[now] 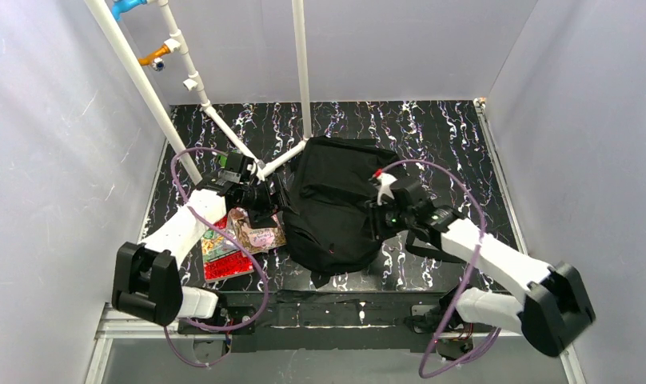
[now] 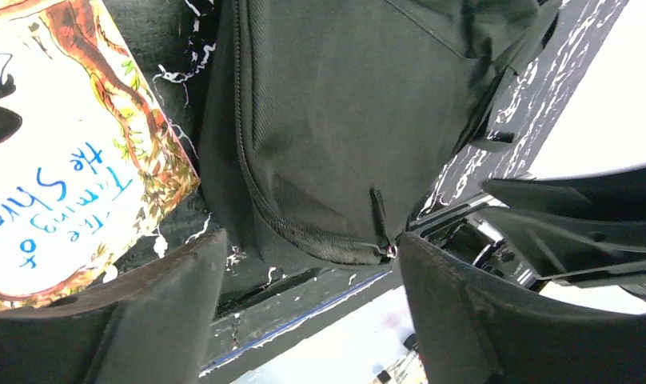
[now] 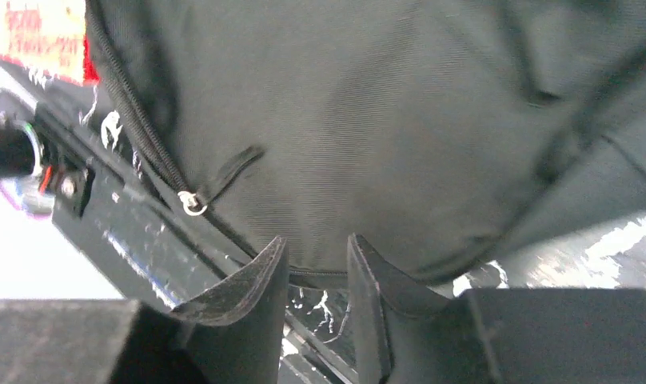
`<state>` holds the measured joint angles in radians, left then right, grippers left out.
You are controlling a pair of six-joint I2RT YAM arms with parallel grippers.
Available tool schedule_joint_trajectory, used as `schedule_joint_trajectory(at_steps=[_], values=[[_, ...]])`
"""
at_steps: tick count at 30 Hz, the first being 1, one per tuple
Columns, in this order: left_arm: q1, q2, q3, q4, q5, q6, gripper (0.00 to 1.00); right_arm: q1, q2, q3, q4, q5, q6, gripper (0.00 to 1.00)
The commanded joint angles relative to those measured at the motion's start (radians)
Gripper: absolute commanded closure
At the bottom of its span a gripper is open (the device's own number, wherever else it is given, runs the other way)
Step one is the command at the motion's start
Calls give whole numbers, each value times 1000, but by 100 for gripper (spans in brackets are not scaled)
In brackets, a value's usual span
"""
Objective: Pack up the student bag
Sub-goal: Unzip the student bag at the center of the board.
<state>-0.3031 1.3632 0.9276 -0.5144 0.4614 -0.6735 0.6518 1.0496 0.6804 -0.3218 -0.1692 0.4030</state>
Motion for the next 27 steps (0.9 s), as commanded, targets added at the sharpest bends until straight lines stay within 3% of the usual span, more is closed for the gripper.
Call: schedule_joint_trajectory(at_steps=[1, 4, 8, 9, 11, 13, 16, 20, 24, 25, 26, 27], values=[[-5, -102, 17, -98, -4, 16, 18, 54, 164, 86, 104, -316, -100, 52], [-14, -154, -7, -101, 29, -34, 17, 143, 249, 157, 107, -305, -133, 38], [-117, -170, -35, -74, 43, -154, 19, 249, 309, 147, 164, -269, -97, 34], [-167, -170, -45, -71, 20, -198, 22, 275, 311, 129, 184, -243, -85, 41], [-236, -163, -74, -22, -7, -282, 27, 328, 319, 93, 206, -159, -61, 66], [-275, -154, -112, 37, -30, -361, 30, 390, 322, 38, 251, -43, -64, 75], [-280, -161, -189, 133, -40, -458, 42, 476, 332, -57, 377, 143, -88, 98], [-283, -188, -265, 221, -55, -541, 46, 611, 310, -156, 524, 410, -111, 99], [-283, -130, -255, 176, -84, -503, 32, 643, 248, -207, 597, 459, -102, 99], [-283, -105, -253, 175, -86, -497, 32, 643, 228, -206, 599, 454, -103, 97], [-283, -80, -251, 178, -87, -491, 34, 643, 207, -200, 590, 452, -100, 89], [-283, -54, -249, 185, -86, -482, 43, 643, 185, -193, 580, 436, -95, 82]])
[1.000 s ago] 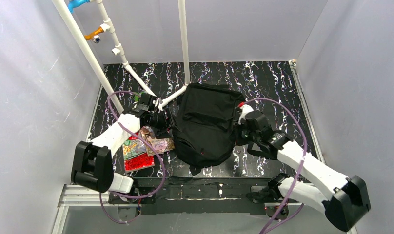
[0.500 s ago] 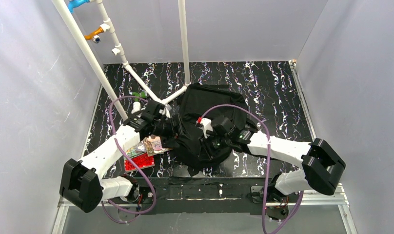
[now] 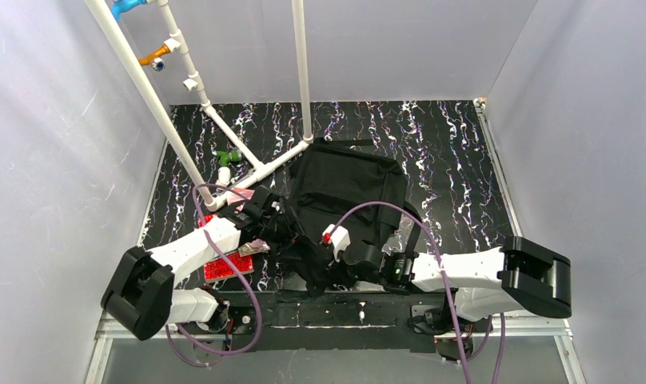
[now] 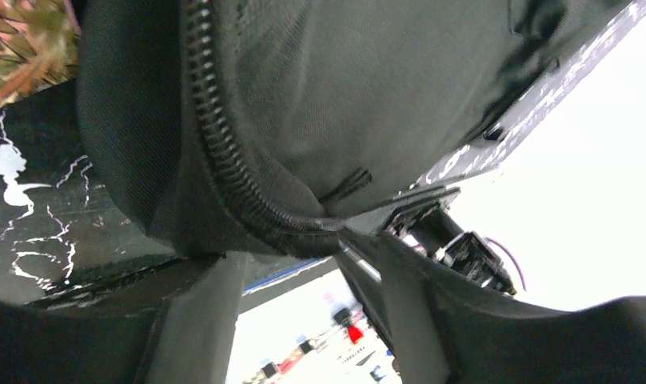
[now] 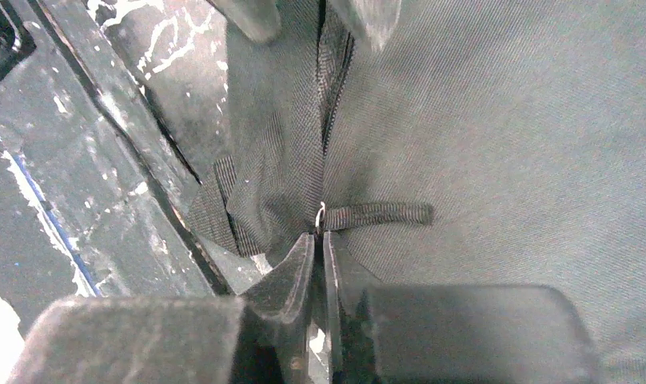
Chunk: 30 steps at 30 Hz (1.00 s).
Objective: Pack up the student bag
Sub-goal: Unzip the student bag at the center of the board.
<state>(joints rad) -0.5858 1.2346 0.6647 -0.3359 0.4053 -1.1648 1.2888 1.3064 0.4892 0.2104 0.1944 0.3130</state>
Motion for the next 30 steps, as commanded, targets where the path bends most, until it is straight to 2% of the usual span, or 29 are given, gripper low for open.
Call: schedule_joint_trajectory(at_steps=[1, 3, 6, 9, 12, 14, 17, 20, 24, 28, 30], values=[[0, 94, 17, 14, -31, 21, 53, 5, -104, 2, 40, 55, 3, 75], [0, 121, 26, 27, -43, 60, 72, -1, -152, 17, -9, 38, 28, 66], [0, 127, 48, 66, -64, 154, 100, -107, -224, 32, -97, -57, 106, 63], [0, 63, 5, 230, -47, 237, 100, -308, -279, 54, -153, -303, 148, 51], [0, -75, -81, 444, -4, 281, 100, -434, -259, 120, -207, -556, 122, 43], [0, -153, -99, 490, -8, 341, 100, -501, -220, 161, -251, -679, 112, 38], [1, -227, -95, 490, -23, 412, 100, -596, -132, 196, -247, -817, 185, 33], [0, -220, -99, 491, -19, 385, 100, -632, -37, 240, -335, -781, 320, 26], [-3, -149, -121, 526, 15, 328, 100, -631, -26, 144, -164, -772, 638, 23], [-7, -121, -177, 585, -1, 289, 100, -619, -67, 60, -141, -673, 796, 21], [-11, -107, -204, 600, -11, 270, 100, -603, -81, 36, -147, -616, 823, 22]])
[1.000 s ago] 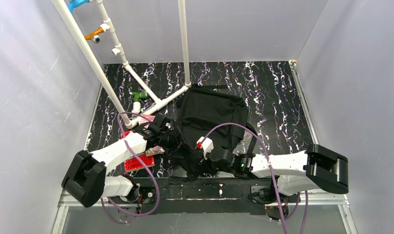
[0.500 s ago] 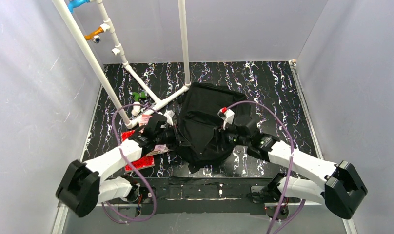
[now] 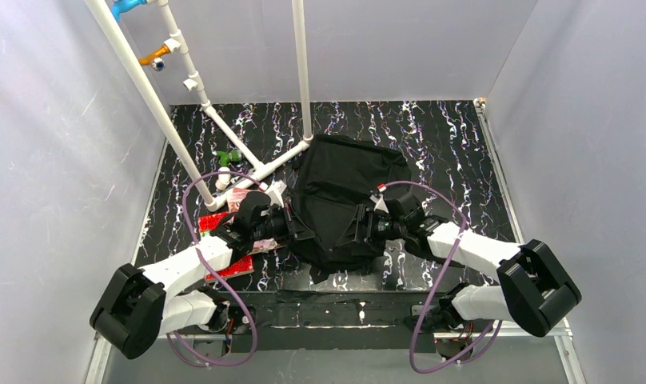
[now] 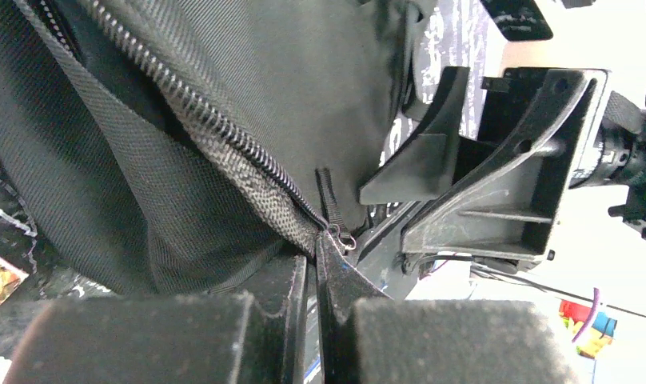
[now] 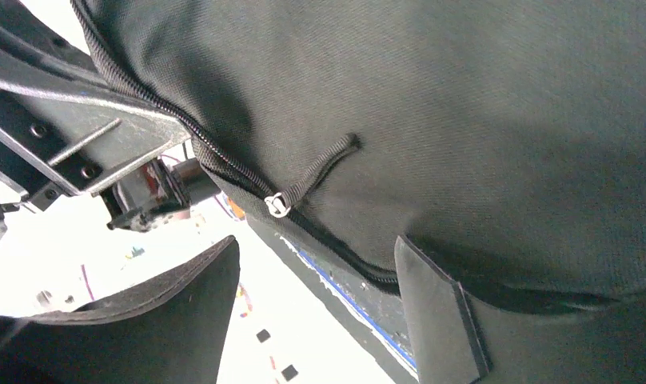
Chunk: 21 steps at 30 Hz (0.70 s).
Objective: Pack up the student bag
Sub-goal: Unzip the student bag at the center of the board.
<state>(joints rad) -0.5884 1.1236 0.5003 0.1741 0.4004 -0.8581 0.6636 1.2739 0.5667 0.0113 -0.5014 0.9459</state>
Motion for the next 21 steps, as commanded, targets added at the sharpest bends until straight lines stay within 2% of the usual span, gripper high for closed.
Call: schedule_joint_trajectory(at_steps=[1, 2, 4, 10, 15, 21], values=[[-9, 14, -49, 92, -7, -45, 100, 34, -53, -45, 32, 121, 195, 23], [-12, 26, -59, 94, -10, -53, 100, 45, -51, -52, 34, 156, 201, 24], [-23, 53, -79, 94, -19, -65, 100, 61, -22, -53, 56, 180, 207, 32], [-52, 159, -124, 103, -44, -110, 100, 136, 95, 41, 13, 299, 149, 42], [-60, 162, -150, 122, -55, -122, 100, 174, 170, 77, 0, 375, 131, 53], [-70, 166, -160, 133, -55, -126, 100, 238, 269, 128, -32, 466, 126, 59]])
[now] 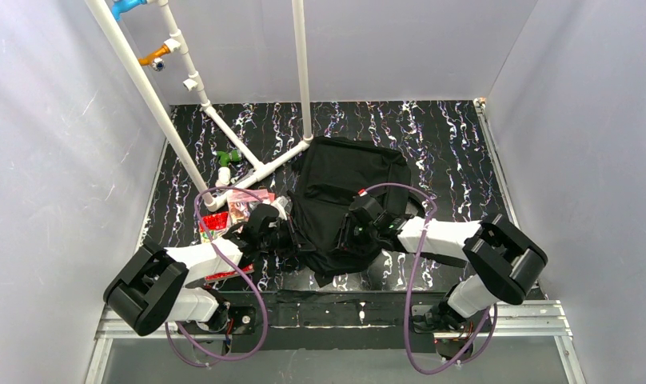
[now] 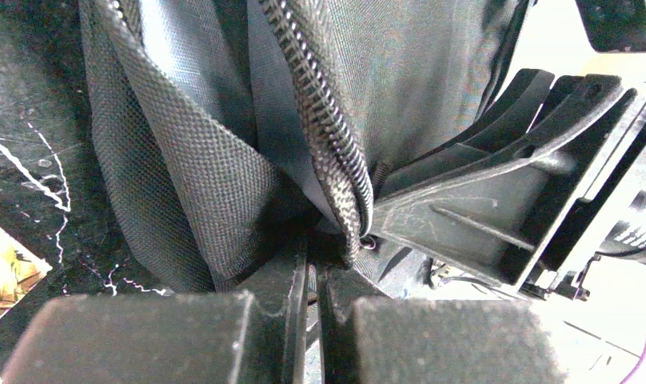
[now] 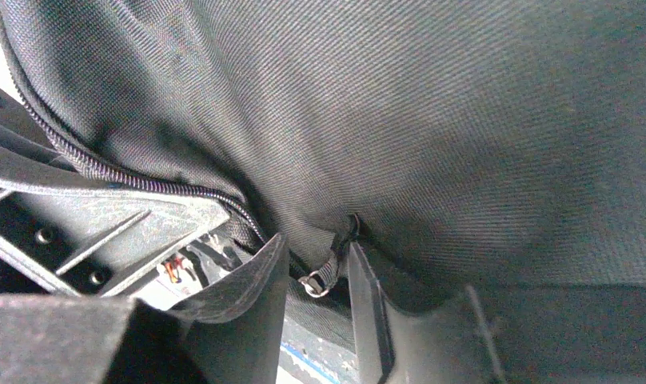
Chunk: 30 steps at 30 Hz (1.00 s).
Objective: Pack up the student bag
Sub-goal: Unzip the student bag at the center of the board.
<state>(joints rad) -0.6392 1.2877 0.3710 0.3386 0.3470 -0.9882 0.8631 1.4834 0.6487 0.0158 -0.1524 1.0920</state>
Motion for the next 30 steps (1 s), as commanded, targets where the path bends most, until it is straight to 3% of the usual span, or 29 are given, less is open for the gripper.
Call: schedule_joint_trajectory(at_steps=[1, 3, 5, 6, 10, 14, 19, 25, 30], values=[[-20, 0, -33, -29, -2, 1, 100, 47, 67, 52, -57, 143, -25, 60], [-20, -5, -38, -29, -3, 1, 100, 60, 73, 52, -74, 224, -39, 70], [-19, -17, -45, -29, -5, -1, 100, 62, 66, 57, -103, 273, -59, 96], [-20, -24, -48, -29, -6, -2, 100, 63, 50, 60, -126, 301, -72, 99], [-20, -60, -69, -35, -34, -25, 100, 65, -112, 63, -251, 526, -177, 99], [-13, -100, -75, -68, -73, -46, 100, 49, -380, 16, -359, 773, -251, 99], [33, -159, -49, -158, -100, -59, 100, -101, -664, -99, -408, 780, -281, 99], [96, -267, -6, -293, -135, -54, 100, -265, -622, -86, -448, 800, -390, 99], [99, -277, 40, -383, -108, 6, 100, -432, -504, -62, -317, 710, -497, 99]])
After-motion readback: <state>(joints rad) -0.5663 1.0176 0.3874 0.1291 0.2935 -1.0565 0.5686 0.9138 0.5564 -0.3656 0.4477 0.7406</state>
